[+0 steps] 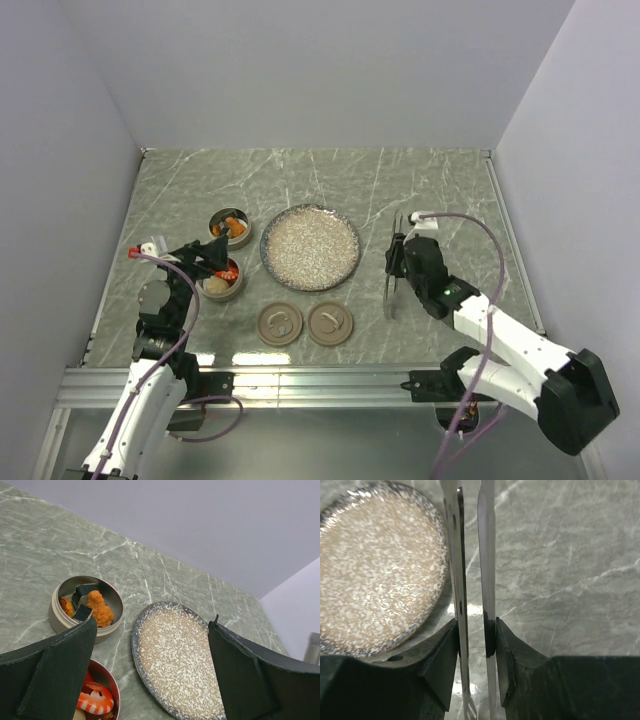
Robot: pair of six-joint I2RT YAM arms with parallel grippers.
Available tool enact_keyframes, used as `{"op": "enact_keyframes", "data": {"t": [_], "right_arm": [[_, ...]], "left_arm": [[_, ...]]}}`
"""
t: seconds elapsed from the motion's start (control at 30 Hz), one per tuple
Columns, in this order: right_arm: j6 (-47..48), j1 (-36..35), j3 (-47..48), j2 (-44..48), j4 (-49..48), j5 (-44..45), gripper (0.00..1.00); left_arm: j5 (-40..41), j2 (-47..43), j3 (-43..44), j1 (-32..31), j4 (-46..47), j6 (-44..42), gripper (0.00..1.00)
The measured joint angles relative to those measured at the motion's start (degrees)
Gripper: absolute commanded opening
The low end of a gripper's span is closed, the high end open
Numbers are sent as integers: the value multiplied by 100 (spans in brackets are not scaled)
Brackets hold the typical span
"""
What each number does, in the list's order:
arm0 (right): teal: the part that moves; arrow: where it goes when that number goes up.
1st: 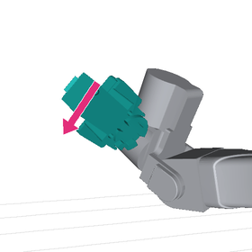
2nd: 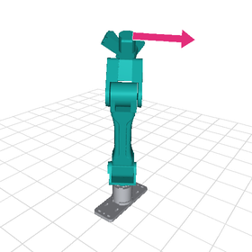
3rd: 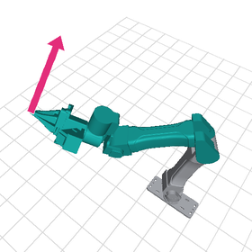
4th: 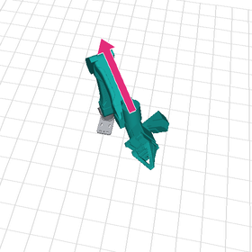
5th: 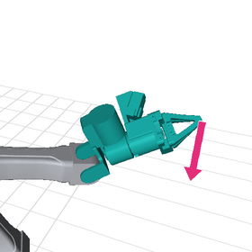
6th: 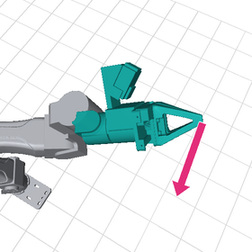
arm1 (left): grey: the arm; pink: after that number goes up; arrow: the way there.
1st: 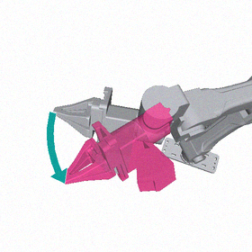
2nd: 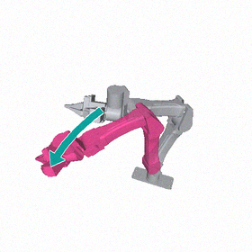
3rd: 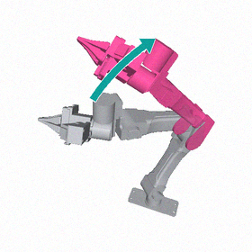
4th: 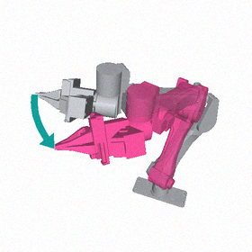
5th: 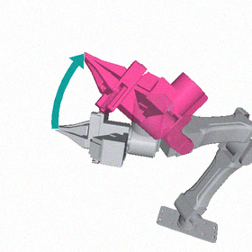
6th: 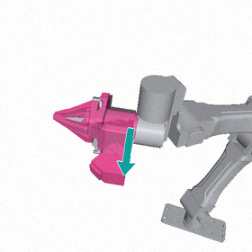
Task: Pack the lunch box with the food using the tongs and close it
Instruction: Put down the clamp
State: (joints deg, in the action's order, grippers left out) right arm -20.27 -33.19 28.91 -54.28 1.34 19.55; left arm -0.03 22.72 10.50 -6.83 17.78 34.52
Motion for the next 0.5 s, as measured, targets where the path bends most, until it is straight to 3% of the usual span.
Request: {"op": "enact_keyframes", "data": {"t": [0.17, 0.5], "right_arm": [[-31, 468, 289, -835, 46, -625, 43], [-94, 737, 841, -2247, 44, -1176, 45]], "left_arm": [[-17, 4, 0, 0, 4, 0, 99], [-22, 4, 0, 0, 22, 0, 100]]}}
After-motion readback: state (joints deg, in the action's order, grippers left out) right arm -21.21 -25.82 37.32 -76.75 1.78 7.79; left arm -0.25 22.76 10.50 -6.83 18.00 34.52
